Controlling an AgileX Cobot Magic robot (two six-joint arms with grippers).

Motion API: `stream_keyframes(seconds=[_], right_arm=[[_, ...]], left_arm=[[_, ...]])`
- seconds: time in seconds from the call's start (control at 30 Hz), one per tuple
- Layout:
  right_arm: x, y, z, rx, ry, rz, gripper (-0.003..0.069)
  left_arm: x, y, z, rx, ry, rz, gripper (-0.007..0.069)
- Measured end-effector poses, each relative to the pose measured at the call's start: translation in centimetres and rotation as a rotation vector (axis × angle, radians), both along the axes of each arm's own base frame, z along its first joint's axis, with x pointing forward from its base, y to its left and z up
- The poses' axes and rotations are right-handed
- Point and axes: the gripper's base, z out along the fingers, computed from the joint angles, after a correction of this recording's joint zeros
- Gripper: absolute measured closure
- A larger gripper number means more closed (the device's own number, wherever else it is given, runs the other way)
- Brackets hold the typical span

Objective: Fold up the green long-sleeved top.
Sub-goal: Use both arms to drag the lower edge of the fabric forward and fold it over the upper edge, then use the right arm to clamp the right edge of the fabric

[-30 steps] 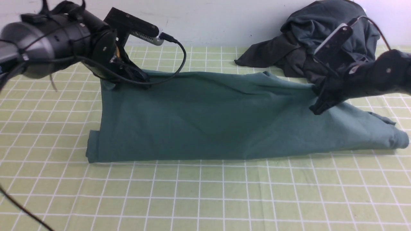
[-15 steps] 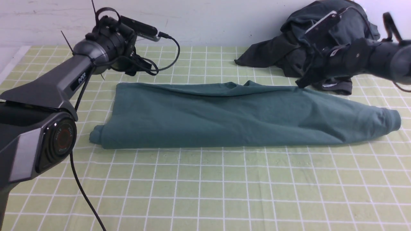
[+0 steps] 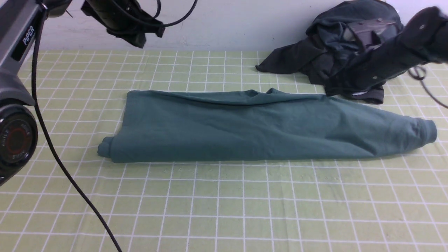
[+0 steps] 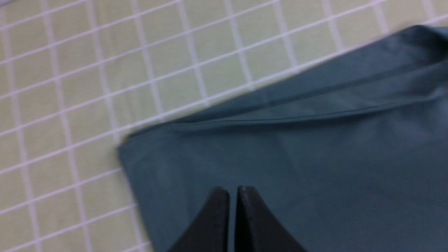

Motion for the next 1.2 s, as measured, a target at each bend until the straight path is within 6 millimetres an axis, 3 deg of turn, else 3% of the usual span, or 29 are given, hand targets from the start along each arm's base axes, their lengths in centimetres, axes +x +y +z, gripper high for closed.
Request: stream_keyframes(seconds=[0.1, 0.17, 0.2, 0.3, 0.4, 0.5, 0.53, 0.57, 0.6, 0.63, 0.7, 0.8, 0.9, 0.97, 1.0, 1.1, 1.13, 1.2], right_arm=[[0.4, 4.9, -3.0, -0.023, -0.085, 0.150, 0.0671], [0.7, 6.7, -4.7, -0.066, -0.150, 0.180, 0.0670], [0.7, 7.0, -4.9, -0.063, -0.144, 0.184, 0.0670], [2.8, 8.9, -7.6, -0.137, -0.332, 0.092, 0.0671], [5.1, 8.2, -8.2, -0.058, -0.395, -0.100, 0.0671], [6.8, 5.8, -7.2, 0.032, -0.411, -0.244, 0.0664], [6.8, 5.8, -7.1, 0.036, -0.410, -0.245, 0.0664], [7.3, 4.0, -5.8, 0.062, -0.413, -0.271, 0.0650], [7.3, 3.8, -5.6, 0.065, -0.412, -0.271, 0.0648], [7.3, 2.3, -4.1, 0.085, -0.399, -0.251, 0.0627], [6.7, 0.5, -1.6, 0.106, -0.362, -0.195, 0.0587], [4.2, -3.4, 3.5, 0.127, -0.213, -0.136, 0.0470], [2.0, -6.7, 5.6, 0.069, -0.039, -0.191, 0.0361], [1.0, -9.2, 5.6, 0.023, 0.067, -0.276, 0.0294], [0.1, -11.9, 4.7, -0.035, 0.192, -0.390, 0.0220], [-1.5, -16.3, 1.9, -0.151, 0.375, -0.550, 0.0097], [-1.5, -16.4, 1.9, -0.157, 0.375, -0.550, 0.0090], [-2.5, -18.6, -0.6, -0.165, 0.448, -0.626, 0.0025]], left_arm=[[-1.8, -1.3, 0.7, -0.019, 0.031, -0.049, 0.0627], [-3.3, -1.6, 1.4, -0.002, 0.042, -0.065, 0.0628], [-3.7, -1.6, 1.6, 0.001, 0.045, -0.068, 0.0628], [-8.1, -1.6, 3.3, 0.028, 0.065, -0.109, 0.0628], [-11.7, -0.8, 3.9, 0.048, 0.089, -0.132, 0.0628], [-15.5, 0.5, 3.5, 0.089, 0.131, -0.122, 0.0628], [-15.8, 0.7, 3.5, 0.097, 0.133, -0.118, 0.0628], [-18.1, 1.6, 3.2, 0.130, 0.151, -0.091, 0.0628], [-18.1, 1.7, 3.2, 0.134, 0.151, -0.086, 0.0628], [-20.2, 2.6, 3.3, 0.151, 0.135, -0.045, 0.0628], [-22.8, 3.7, 2.8, 0.170, 0.104, 0.018, 0.0628], [-27.2, 5.3, 2.3, 0.135, -0.035, 0.134, 0.0628], [-30.5, 6.2, -0.4, 0.060, -0.111, 0.233, 0.0628], [-32.0, 6.5, -2.0, 0.018, -0.131, 0.275, 0.0628], [-33.2, 6.8, -3.8, -0.011, -0.134, 0.303, 0.0628], [-35.0, 7.2, -7.7, -0.006, -0.086, 0.323, 0.0628], [-35.1, 7.2, -7.9, -0.003, -0.081, 0.323, 0.0628], [-35.6, 7.4, -9.9, 0.025, -0.037, 0.322, 0.0628]])
